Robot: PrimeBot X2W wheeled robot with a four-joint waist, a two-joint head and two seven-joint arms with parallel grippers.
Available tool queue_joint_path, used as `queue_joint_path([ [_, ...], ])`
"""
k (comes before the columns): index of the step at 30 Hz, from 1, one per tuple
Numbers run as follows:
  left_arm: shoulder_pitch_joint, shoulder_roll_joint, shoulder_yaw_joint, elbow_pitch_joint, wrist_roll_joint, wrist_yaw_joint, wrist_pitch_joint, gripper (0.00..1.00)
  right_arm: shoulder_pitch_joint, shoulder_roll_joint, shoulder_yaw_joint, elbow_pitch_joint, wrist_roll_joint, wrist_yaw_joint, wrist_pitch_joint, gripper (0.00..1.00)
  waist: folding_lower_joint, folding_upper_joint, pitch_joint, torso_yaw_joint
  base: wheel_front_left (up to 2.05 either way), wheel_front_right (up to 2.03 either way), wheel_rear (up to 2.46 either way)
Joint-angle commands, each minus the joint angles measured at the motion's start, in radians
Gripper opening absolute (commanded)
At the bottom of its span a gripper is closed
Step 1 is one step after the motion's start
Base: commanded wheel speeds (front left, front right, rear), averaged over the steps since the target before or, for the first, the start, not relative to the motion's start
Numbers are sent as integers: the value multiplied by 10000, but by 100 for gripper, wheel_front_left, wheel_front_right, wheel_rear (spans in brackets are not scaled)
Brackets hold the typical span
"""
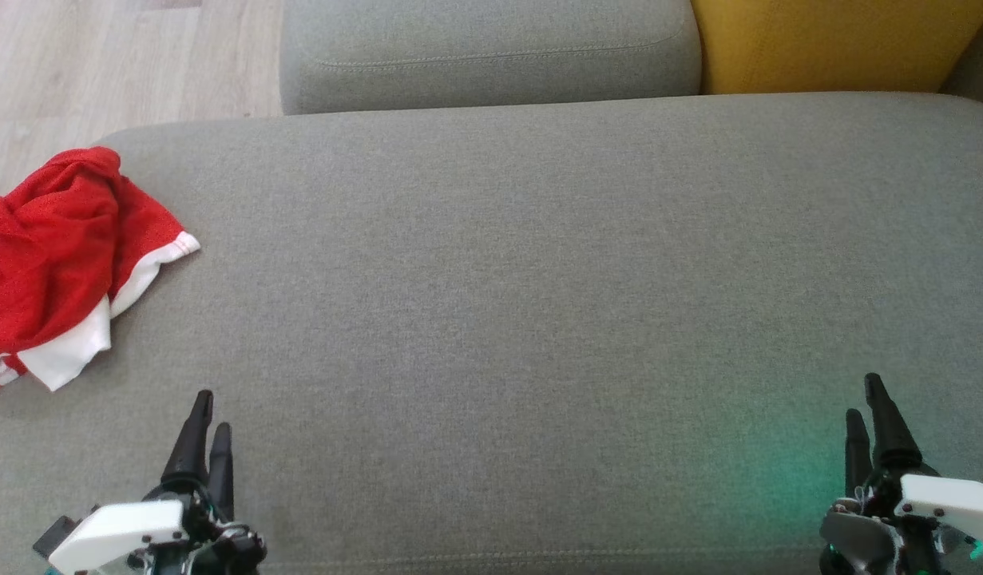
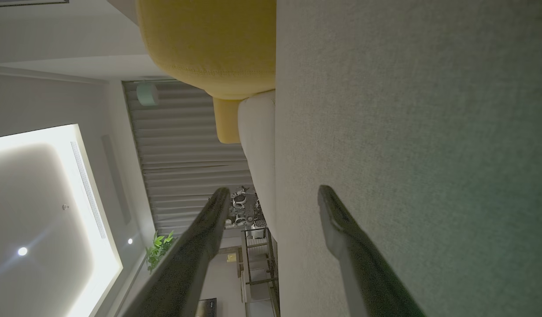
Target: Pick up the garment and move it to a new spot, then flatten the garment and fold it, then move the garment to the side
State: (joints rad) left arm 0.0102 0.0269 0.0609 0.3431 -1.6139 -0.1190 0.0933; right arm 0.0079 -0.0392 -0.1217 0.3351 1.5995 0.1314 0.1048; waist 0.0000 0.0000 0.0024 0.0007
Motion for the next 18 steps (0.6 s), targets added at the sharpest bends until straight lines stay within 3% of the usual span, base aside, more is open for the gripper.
queue_joint_path([
  [1,-531,108,-31,-408,134,-37,-97,100,-464,-56,65,-411,-126,-1,-123,100,0,0,-2,5,0,0,0],
  [9,-709,240,-258,-667,704,-43,-414,100,-594,-243,252,-663,-725,-1,-431,100,0,0,-18,35,0,0,0],
  [18,-968,297,-406,-1077,2185,-49,-687,100,-772,-504,439,-1143,-2191,-2,-713,100,0,0,-63,73,0,0,0],
])
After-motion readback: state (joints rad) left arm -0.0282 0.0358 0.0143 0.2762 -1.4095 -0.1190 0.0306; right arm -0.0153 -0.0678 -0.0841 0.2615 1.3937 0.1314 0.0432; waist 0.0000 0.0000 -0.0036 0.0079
